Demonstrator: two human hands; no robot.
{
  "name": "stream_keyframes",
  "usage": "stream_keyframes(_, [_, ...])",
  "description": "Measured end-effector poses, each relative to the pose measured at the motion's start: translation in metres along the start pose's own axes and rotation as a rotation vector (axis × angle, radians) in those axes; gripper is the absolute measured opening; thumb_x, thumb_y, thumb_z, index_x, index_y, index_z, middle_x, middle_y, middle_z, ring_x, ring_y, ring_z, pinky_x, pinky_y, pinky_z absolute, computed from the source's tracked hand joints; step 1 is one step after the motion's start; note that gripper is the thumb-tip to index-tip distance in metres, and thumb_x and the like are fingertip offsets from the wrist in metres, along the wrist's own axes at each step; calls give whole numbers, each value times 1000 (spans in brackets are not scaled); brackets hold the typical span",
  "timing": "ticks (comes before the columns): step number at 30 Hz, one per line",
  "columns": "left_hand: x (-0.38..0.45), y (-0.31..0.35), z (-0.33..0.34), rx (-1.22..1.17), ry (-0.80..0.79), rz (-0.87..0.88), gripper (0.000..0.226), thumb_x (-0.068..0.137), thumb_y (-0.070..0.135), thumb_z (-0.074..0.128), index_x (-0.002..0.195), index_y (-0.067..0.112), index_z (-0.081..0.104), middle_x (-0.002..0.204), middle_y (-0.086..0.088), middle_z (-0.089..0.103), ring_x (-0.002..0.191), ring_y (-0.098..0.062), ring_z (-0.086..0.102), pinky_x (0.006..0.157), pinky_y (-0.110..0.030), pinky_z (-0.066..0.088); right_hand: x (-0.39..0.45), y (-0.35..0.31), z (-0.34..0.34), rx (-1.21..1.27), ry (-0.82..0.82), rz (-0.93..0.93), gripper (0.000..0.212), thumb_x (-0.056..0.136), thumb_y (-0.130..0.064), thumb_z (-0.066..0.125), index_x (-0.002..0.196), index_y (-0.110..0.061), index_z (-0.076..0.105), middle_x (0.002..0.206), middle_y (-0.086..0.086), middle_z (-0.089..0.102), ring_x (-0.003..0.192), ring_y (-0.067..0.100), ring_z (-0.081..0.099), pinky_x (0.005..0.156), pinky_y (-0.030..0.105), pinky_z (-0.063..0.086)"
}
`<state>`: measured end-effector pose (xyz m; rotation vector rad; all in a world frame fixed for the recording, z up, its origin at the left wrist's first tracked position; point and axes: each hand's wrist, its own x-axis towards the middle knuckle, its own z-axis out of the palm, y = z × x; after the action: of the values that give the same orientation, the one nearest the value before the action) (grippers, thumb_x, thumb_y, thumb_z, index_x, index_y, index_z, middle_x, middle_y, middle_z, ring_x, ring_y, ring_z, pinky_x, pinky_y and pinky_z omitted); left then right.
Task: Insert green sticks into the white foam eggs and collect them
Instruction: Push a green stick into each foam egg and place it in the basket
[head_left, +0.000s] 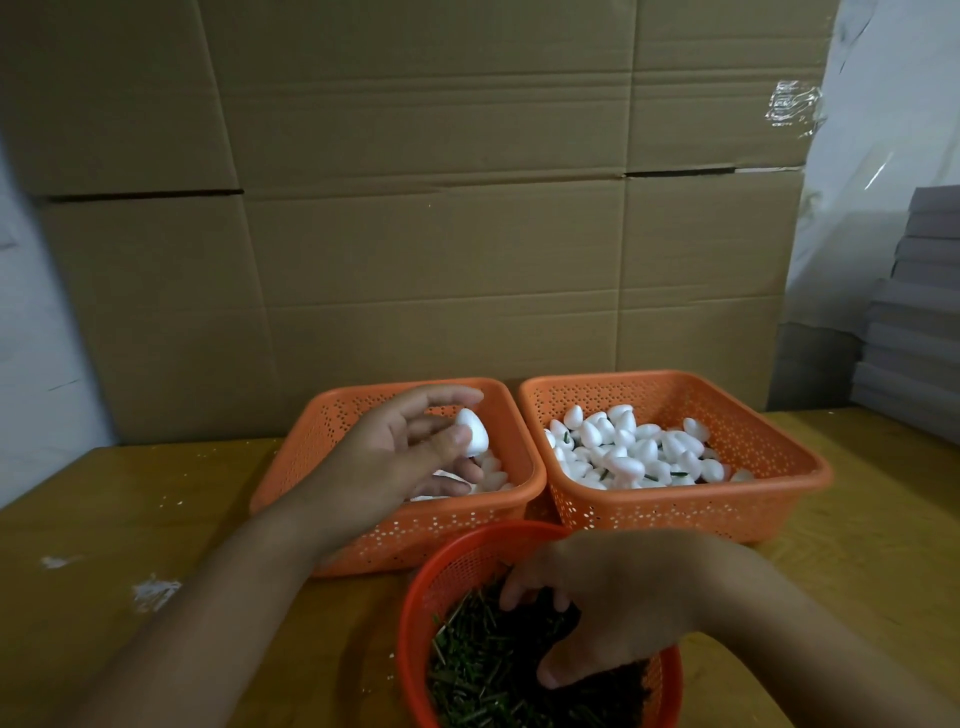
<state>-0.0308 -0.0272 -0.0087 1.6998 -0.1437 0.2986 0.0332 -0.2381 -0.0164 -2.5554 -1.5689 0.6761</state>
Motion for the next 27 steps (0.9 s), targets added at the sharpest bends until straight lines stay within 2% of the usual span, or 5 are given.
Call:
stream_keyframes(3, [0,0,2,-171,14,-70,29,86,34,66,112,24,75,98,-20,67,82,-23,71,74,-31,59,1,0,1,-11,4,6,59,88,-47,69,141,-40,46,111,-19,44,119,8,51,73,16,35])
stream_keyframes(5, [0,0,2,-260,-7,-95,28,90,35,65,110,19,76,93,-15,68,77,-19,68,72,-32,59,2,0,2,-17,0,9,59,88,-47,69,141,-41,45,117,-17,48,119,10,51,76,21,38])
stream_keyframes(8, [2,0,3,-383,-28,-141,35,89,41,66,106,12,77,84,-10,67,71,-17,65,67,-31,58,3,0,3,-25,2,6,58,88,-48,68,141,-42,45,109,-18,43,117,9,50,71,17,35])
stream_keyframes(20, [1,0,4,-431,-35,-205,39,78,46,73,97,13,80,81,-10,67,68,-16,65,63,-28,58,12,3,10,-62,73,-24,40,86,-47,70,122,-31,61,107,-13,56,96,7,54,69,18,41])
stream_keyframes(27, [-1,1,4,-466,-39,-209,30,74,30,79,99,14,75,93,-16,71,75,-19,68,66,-30,60,14,2,13,-27,176,-64,27,89,-17,60,112,-27,69,105,-10,68,81,-1,53,67,11,43])
